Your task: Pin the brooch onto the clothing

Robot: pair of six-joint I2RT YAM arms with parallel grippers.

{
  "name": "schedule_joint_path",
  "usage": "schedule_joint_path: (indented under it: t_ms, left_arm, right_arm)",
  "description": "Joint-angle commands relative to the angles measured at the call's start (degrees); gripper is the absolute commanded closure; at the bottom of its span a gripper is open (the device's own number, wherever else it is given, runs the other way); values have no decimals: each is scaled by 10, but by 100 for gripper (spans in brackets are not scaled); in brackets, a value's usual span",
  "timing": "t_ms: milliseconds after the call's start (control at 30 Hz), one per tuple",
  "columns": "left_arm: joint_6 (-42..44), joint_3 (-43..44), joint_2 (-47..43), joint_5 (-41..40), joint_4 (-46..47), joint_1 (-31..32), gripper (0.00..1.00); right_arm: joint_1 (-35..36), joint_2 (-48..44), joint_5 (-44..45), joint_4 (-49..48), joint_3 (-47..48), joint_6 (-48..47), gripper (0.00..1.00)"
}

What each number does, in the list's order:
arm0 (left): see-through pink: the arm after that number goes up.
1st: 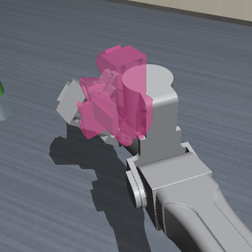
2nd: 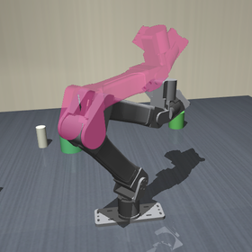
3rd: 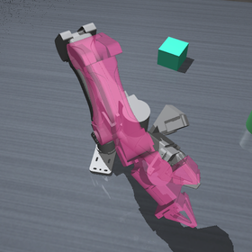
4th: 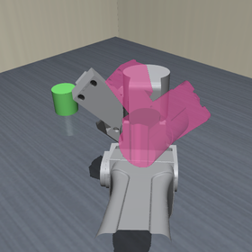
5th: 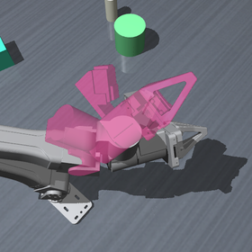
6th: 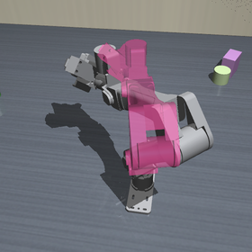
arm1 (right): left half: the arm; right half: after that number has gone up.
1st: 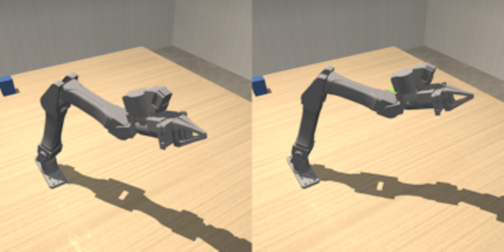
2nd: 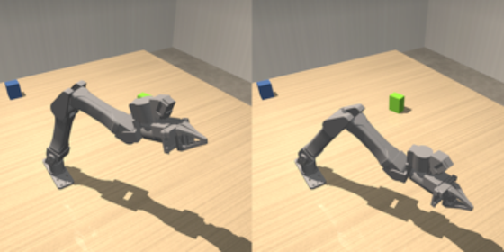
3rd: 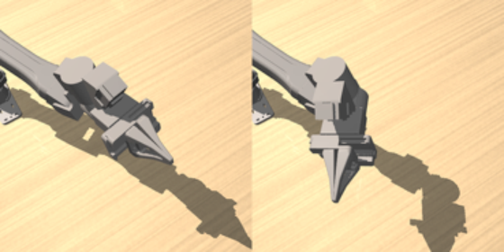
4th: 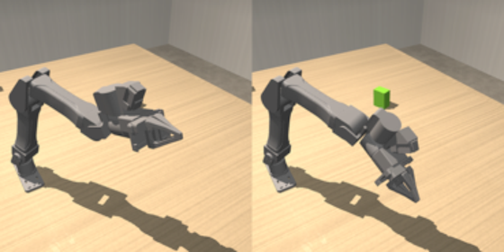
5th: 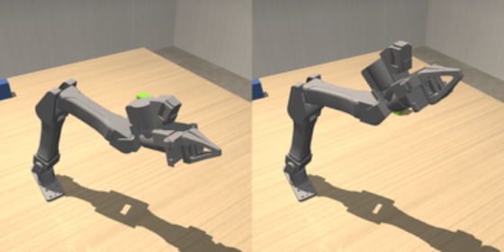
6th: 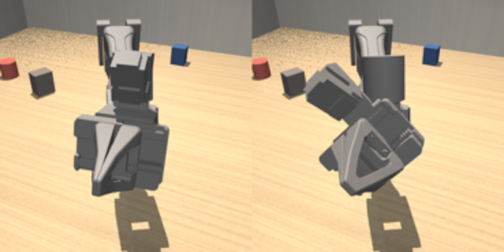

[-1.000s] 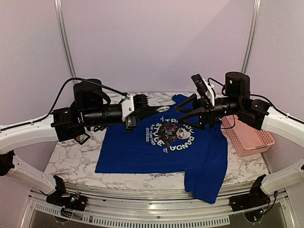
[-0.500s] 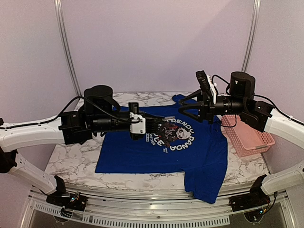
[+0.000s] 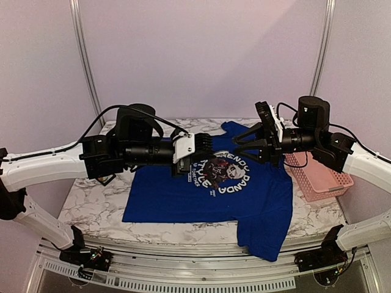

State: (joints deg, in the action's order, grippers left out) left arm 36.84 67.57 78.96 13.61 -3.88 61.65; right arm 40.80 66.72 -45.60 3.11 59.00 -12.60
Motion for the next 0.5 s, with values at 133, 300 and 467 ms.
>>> schedule_joint_path:
  t_ms: [133,300,467]
  left_arm:
    - [-83,27,17,18,-11,8,100]
    - [-94,25,16,16,-7,8,100]
    - [-91,24,15,18,-2,8,100]
  right_arm:
    - [-1,14,-45,0,-1,3,71]
    - [-1,16,-48,14,-2,3,69]
    - [-1,15,-18,9,-3,16,75]
